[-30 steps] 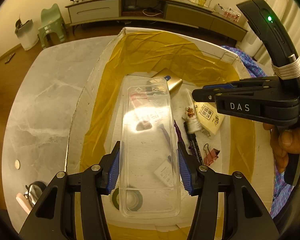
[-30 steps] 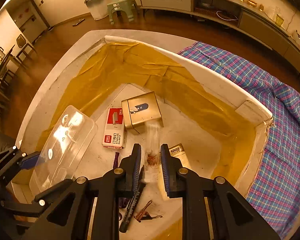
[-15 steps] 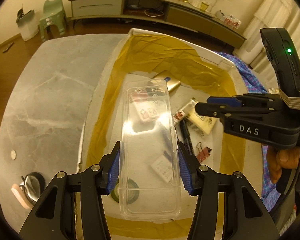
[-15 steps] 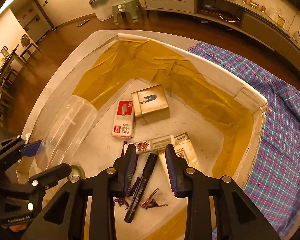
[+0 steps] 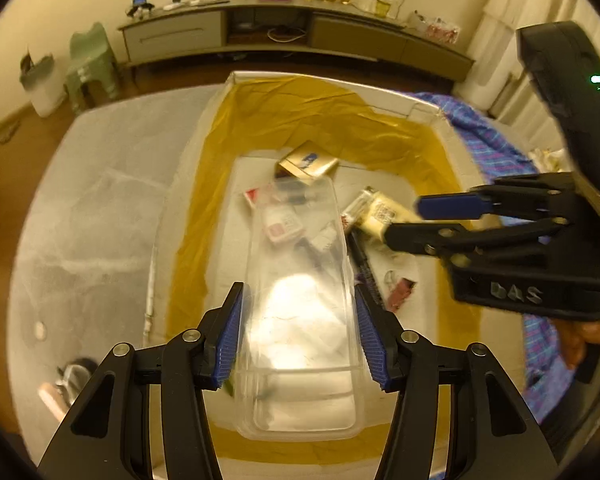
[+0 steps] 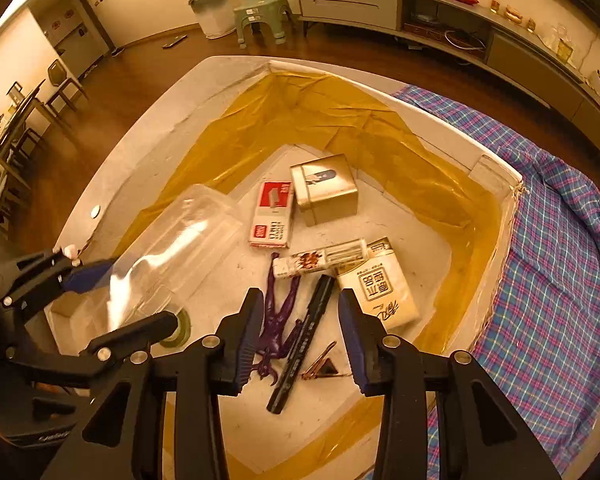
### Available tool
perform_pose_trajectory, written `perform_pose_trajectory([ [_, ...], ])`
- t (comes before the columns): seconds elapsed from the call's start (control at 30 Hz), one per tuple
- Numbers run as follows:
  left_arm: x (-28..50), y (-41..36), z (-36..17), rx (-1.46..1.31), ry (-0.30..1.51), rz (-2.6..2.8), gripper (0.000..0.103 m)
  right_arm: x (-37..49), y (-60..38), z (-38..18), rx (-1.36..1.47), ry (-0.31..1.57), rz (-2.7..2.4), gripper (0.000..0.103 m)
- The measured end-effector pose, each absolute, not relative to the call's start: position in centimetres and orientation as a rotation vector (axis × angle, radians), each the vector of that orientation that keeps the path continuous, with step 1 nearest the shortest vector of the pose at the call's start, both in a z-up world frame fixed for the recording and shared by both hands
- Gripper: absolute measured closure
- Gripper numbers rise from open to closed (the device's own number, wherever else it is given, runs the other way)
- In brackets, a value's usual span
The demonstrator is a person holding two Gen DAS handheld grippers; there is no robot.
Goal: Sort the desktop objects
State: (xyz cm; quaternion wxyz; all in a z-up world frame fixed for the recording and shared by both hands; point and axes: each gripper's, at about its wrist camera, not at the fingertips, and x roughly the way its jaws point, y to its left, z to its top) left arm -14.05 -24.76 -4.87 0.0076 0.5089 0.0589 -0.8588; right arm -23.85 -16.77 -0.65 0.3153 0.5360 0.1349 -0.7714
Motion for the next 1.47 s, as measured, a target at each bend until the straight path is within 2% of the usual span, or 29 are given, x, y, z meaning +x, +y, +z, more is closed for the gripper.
perform_pose_trajectory([
  [0.07, -13.7, -24.8, -4.6, 1.588, 0.217, -2.702, 0.048, -23.4, -16.9, -0.5, 1.413, 0.366, -2.033, 0.057],
  [0.13, -13.6, -24.4, -4.5, 1.562, 0.152, -2.736, 0.045, -23.0, -16.9, -0.3, 1.408, 0.373, -2.032, 0.056],
  [0.23, -13.5, -24.9, -4.6, 1.566, 0.194, -2.717, 0.047, -22.6, -16.7, -0.1, 1.41, 0.38, -2.04, 0.054],
  [0.6, -11.9, -25.1, -3.7, 1.48, 0.149, -2.732, 0.047, -21.1, -15.8, 0.8, 1.412, 0.392, -2.029, 0.05],
  [0.8, -9.9, -25.2, -2.3, 1.418, 0.209, -2.746, 0.047, -17.8, -15.2, 1.9, 1.338, 0.512, -2.025, 0.048],
  [0.93, -8.3, -24.4, -1.2, 1.35, 0.253, -2.804, 0.046, -15.3, -14.6, 2.9, 1.263, 0.618, -2.042, 0.043],
  [1.0, -7.5, -24.0, -0.9, 1.317, 0.272, -2.832, 0.036, -14.0, -14.2, 3.3, 1.232, 0.657, -2.042, 0.043],
  [1.03, -7.1, -23.7, -0.7, 1.302, 0.282, -2.836, 0.034, -13.6, -14.1, 3.4, 1.224, 0.673, -2.039, 0.043],
  [1.27, -5.2, -23.5, -0.4, 1.241, 0.44, -2.877, 0.033, -10.7, -13.5, 3.6, 1.203, 0.731, -2.026, 0.043],
  [1.47, -4.3, -23.2, -0.2, 1.195, 0.405, -2.851, 0.033, -9.5, -13.8, 3.4, 1.206, 0.74, -2.02, 0.043],
])
